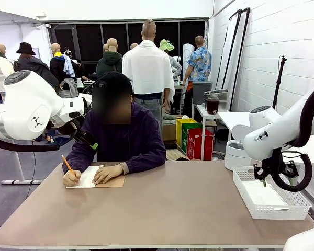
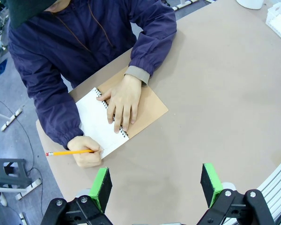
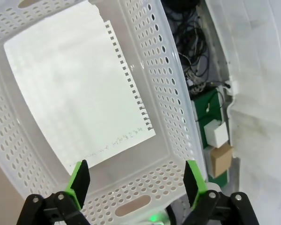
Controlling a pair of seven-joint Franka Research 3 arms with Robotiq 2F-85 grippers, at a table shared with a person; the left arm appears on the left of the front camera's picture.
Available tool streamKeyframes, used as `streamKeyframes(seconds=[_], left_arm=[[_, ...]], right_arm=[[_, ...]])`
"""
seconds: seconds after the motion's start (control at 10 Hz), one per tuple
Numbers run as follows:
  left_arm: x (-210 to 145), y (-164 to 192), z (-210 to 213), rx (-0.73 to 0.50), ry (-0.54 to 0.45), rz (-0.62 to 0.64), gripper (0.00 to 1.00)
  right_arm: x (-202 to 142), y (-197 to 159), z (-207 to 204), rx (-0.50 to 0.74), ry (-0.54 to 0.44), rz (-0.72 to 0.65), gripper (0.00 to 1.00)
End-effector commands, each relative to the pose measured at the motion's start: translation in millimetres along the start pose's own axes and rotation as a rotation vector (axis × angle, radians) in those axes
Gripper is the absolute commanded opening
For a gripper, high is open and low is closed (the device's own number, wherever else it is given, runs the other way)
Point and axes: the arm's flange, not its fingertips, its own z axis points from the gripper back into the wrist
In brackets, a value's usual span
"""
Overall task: Sort the paper based on its condition.
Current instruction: If a person hands you a paper, place it in the Organizing basket , and if it's crumpled, put it in the Trash can.
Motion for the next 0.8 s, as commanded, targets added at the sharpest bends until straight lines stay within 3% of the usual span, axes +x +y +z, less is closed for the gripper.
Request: streamKeyframes(seconds=[0.0,0.7], left_arm=[[1.1,1.4,-0.3,-0.001,-0.005,0.002,1.0],[1.1,1.4,-0.3,-0.001,-0.005,0.002,1.0]], right_arm=[[-0.8,-0.5,-2.0,-0.006,0.009,0.009,1.0],[-0.8,-0.5,-2.0,-0.006,0.009,0.009,1.0]])
